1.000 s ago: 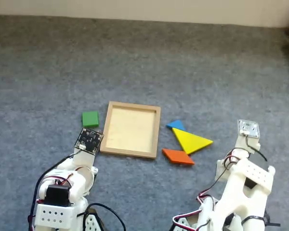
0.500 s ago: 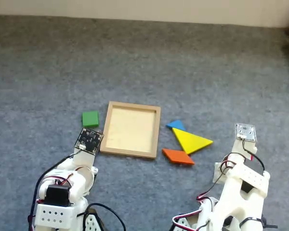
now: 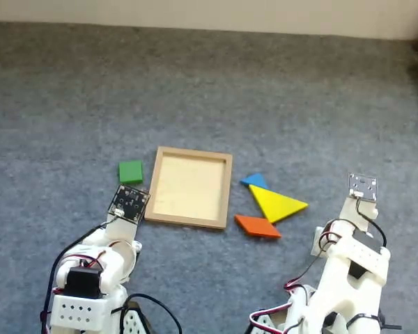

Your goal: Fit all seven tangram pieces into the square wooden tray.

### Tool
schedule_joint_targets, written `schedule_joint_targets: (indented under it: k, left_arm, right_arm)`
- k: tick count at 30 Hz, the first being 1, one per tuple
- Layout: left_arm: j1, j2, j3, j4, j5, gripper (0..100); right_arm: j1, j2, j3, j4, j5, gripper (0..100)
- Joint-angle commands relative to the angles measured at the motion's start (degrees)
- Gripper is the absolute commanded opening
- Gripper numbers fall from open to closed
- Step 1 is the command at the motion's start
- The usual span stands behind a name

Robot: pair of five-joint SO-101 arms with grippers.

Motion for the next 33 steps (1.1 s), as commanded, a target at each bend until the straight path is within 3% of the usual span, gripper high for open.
schedule_joint_targets:
  k: [1,13,18,28,33]
  left_arm:
    - [0.0,-2.2,1.1,0.4,-0.2,1]
    - [0.0,-2.2,1.1,0.4,-0.2,1]
    - [0.0,-2.2,1.1,0.4,-0.2,1]
    - [0.0,-2.2,1.1,0.4,-0.2,1]
    - [0.0,-2.2,1.1,0.4,-0.2,1]
  right_arm:
    - [0.1,0.2,0.2,-1.6,-1.6,37.2]
    - [-0.3,0.3,2.6,-2.7,-3.0,37.2]
    - [-0.4,0.3,2.9,-4.0,-8.4,37.2]
    - [-0.7,0.3,2.9,-4.0,-9.2,37.2]
    - [-2.2,0.3,2.8,-3.9,-14.8,37.2]
